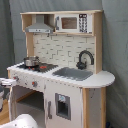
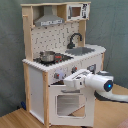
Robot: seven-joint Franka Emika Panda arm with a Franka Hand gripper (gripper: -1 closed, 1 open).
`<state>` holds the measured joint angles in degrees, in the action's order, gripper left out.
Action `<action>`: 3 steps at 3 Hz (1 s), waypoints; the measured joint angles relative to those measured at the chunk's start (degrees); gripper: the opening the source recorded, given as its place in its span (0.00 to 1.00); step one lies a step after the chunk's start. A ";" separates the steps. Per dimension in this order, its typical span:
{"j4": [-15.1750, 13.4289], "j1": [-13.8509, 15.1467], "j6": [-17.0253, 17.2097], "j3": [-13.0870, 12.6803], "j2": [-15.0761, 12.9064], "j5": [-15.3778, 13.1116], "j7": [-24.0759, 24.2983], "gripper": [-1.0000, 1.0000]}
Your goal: Play with the kitchen
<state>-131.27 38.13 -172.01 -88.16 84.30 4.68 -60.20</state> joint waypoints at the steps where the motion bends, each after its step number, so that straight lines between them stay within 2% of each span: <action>1: 3.94 4.16 -0.92 -0.91 0.00 0.01 0.03 1.00; 2: 7.72 7.64 -0.17 -2.73 0.02 0.05 2.56 1.00; 3: 11.94 11.62 0.05 -2.74 0.03 0.05 2.93 1.00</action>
<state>-119.34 49.75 -171.96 -90.90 84.33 4.73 -57.27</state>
